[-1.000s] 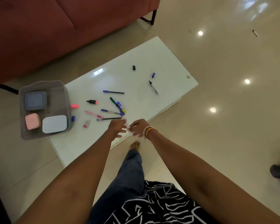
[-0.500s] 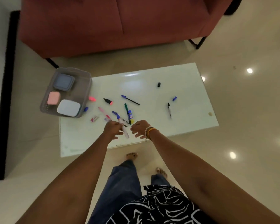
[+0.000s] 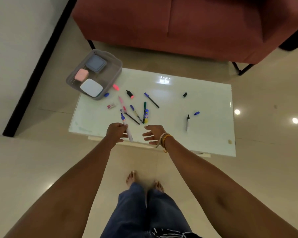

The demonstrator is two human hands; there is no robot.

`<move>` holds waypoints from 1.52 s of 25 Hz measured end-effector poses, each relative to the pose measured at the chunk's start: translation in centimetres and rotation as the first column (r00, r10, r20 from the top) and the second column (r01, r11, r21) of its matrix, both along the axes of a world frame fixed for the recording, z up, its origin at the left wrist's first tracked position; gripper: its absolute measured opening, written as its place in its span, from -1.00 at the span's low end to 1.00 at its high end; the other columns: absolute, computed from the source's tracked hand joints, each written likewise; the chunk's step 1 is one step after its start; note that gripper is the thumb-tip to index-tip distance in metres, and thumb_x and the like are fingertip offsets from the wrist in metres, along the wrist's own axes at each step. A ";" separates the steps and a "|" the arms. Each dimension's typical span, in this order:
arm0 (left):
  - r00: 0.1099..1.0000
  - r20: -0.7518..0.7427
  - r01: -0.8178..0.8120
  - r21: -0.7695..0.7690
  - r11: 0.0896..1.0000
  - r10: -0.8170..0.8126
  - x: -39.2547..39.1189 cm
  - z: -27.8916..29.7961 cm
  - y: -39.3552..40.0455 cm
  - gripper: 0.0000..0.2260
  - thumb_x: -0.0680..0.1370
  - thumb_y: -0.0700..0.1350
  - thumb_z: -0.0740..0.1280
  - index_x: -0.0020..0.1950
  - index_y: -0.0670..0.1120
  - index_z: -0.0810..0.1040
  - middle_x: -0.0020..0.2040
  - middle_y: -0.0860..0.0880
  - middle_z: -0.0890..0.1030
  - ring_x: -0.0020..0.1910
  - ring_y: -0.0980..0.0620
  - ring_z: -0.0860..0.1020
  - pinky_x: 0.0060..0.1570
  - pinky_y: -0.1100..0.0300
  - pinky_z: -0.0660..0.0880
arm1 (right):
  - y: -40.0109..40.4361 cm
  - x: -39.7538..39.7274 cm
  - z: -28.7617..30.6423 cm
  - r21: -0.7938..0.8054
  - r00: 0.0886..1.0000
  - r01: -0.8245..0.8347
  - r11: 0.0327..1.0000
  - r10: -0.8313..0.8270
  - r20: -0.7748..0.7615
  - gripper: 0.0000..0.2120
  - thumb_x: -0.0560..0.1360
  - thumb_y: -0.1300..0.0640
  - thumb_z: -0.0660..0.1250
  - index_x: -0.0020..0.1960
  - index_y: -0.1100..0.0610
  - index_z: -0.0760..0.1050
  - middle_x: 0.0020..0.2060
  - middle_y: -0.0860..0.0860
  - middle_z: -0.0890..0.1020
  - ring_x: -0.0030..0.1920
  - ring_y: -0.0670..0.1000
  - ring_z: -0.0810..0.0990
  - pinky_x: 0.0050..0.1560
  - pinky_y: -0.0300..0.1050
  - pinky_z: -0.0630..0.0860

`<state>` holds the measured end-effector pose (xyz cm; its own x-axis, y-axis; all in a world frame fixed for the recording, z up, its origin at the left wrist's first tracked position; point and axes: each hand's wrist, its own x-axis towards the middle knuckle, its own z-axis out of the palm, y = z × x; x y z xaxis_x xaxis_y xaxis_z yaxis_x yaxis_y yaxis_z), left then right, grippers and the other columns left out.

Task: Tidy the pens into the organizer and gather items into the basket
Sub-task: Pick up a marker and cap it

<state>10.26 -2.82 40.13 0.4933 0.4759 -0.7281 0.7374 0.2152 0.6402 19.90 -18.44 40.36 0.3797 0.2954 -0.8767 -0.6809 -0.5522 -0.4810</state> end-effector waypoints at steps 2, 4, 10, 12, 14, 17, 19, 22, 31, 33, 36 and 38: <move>0.999 0.011 -0.036 0.008 0.999 0.036 -0.2 -1.0 1.1 -0.82 0.58 -0.08 0.29 -0.18 -0.13 0.51 -0.09 -0.14 0.64 -0.14 -0.09 0.64 -0.14 0.08 0.53 | 1.6 -0.1 -1.0 -0.004 1.000 -0.023 1.000 0.023 0.004 -0.74 0.53 0.03 0.29 0.13 0.15 0.51 -0.07 0.12 0.66 -0.22 0.03 0.63 -0.09 -0.07 0.50; 0.997 0.024 -0.079 0.005 0.997 0.078 -0.3 -2.9 2.5 -0.83 0.58 -0.09 0.29 -0.17 -0.14 0.52 -0.08 -0.14 0.64 -0.14 -0.09 0.64 -0.11 0.06 0.55 | 3.6 0.0 -2.5 -0.003 0.998 -0.056 0.998 0.056 0.032 -0.81 0.54 0.07 0.27 0.07 0.17 0.49 -0.08 0.13 0.65 -0.24 0.02 0.61 -0.08 -0.07 0.50; 0.965 0.132 -0.242 0.101 0.965 0.229 1.4 -15.2 8.2 -0.85 0.56 -0.13 0.31 -0.09 -0.22 0.52 -0.01 -0.30 0.65 -0.13 -0.20 0.65 -0.16 0.01 0.62 | 12.5 4.1 -13.6 -0.091 0.791 -0.333 0.938 0.331 0.514 -0.77 0.53 0.17 0.21 0.05 0.24 0.59 -0.07 0.14 0.66 -0.14 0.07 0.59 -0.15 -0.13 0.53; 0.930 0.227 -0.326 0.144 0.934 0.289 2.7 -20.1 10.4 -0.86 0.56 -0.17 0.31 -0.09 -0.25 0.52 -0.06 -0.32 0.64 -0.19 -0.23 0.66 -0.04 -0.10 0.62 | 16.3 6.5 -18.0 -0.200 0.571 -0.409 0.890 0.421 0.705 -0.79 0.52 0.18 0.25 0.05 0.21 0.61 0.03 0.11 0.66 0.04 0.10 0.59 0.11 -0.10 0.50; 0.901 0.301 -0.388 0.231 0.892 0.314 3.7 -24.9 12.2 -0.85 0.53 -0.19 0.30 -0.12 -0.28 0.54 -0.15 -0.25 0.66 -0.29 -0.12 0.68 -0.04 -0.07 0.62 | 20.3 8.2 -21.9 -0.246 0.383 -0.482 0.841 0.455 0.804 -0.80 0.50 0.19 0.28 0.08 0.20 0.59 0.07 0.11 0.65 0.14 0.11 0.56 0.22 -0.09 0.46; 0.855 0.386 -0.481 0.336 0.810 0.347 4.0 -30.3 13.8 -0.77 0.47 -0.16 0.31 -0.17 -0.36 0.53 -0.25 -0.22 0.68 -0.43 0.03 0.67 -0.16 0.01 0.62 | 25.7 9.7 -26.5 -0.314 0.133 -0.548 0.775 0.451 0.883 -0.76 0.50 0.15 0.34 0.14 0.19 0.57 0.09 0.12 0.64 0.16 0.10 0.56 0.23 -0.06 0.47; 0.824 0.501 -0.502 0.429 0.751 0.265 4.0 -32.1 14.2 -0.75 0.44 -0.14 0.33 -0.23 -0.36 0.50 -0.31 -0.29 0.63 -0.46 0.04 0.66 -0.30 -0.01 0.61 | 28.6 10.4 -28.8 -0.361 0.007 -0.565 0.742 0.442 0.897 -0.70 0.51 0.14 0.34 0.22 0.19 0.54 0.18 0.12 0.60 0.23 0.11 0.53 0.29 -0.06 0.42; 0.786 0.598 -0.514 0.492 0.703 0.156 4.2 -32.8 14.5 -0.76 0.45 -0.14 0.33 -0.23 -0.34 0.51 -0.29 -0.32 0.61 -0.47 0.06 0.65 -0.38 0.01 0.60 | 31.6 11.2 -30.6 -0.424 -0.084 -0.553 0.717 0.459 0.885 -0.66 0.55 0.18 0.28 0.32 0.17 0.50 0.30 0.13 0.53 0.32 0.12 0.47 0.40 -0.05 0.34; 0.734 0.668 -0.544 0.472 0.694 0.121 4.0 -33.5 14.8 -0.81 0.48 -0.16 0.36 -0.17 -0.31 0.53 -0.24 -0.27 0.64 -0.45 0.02 0.66 -0.39 0.18 0.62 | 34.5 11.0 -29.9 -0.487 -0.183 -0.424 0.764 0.454 0.872 -0.59 0.49 0.15 0.38 0.29 0.24 0.43 0.23 0.19 0.55 0.25 0.18 0.52 0.27 -0.01 0.45; 0.740 0.660 -0.541 0.467 0.699 0.132 4.1 -33.4 14.9 -0.82 0.48 -0.15 0.37 -0.17 -0.29 0.54 -0.24 -0.25 0.65 -0.44 0.02 0.66 -0.38 0.18 0.62 | 34.9 10.6 -29.8 -0.444 -0.127 -0.444 0.778 0.436 0.891 -0.48 0.44 0.11 0.45 0.32 0.24 0.39 0.25 0.18 0.52 0.28 0.18 0.50 0.31 0.02 0.46; 0.745 0.650 -0.546 0.470 0.693 0.146 4.2 -33.3 14.8 -0.83 0.47 -0.17 0.37 -0.20 -0.28 0.53 -0.28 -0.20 0.63 -0.51 0.11 0.62 -0.48 0.36 0.52 | 34.9 10.5 -30.2 -0.456 -0.139 -0.416 0.787 0.440 0.887 -0.60 0.44 0.12 0.43 0.23 0.23 0.47 0.15 0.17 0.59 0.20 0.17 0.55 0.22 0.00 0.52; 0.740 0.659 -0.548 0.477 0.687 0.133 4.3 -33.3 14.9 -0.84 0.47 -0.17 0.37 -0.20 -0.27 0.54 -0.29 -0.21 0.64 -0.49 0.07 0.63 -0.49 0.38 0.50 | 34.0 10.5 -30.1 -0.375 -0.091 -0.425 0.824 0.373 0.923 -0.68 0.43 0.14 0.43 0.13 0.24 0.51 0.00 0.13 0.60 0.04 0.11 0.56 0.06 -0.07 0.52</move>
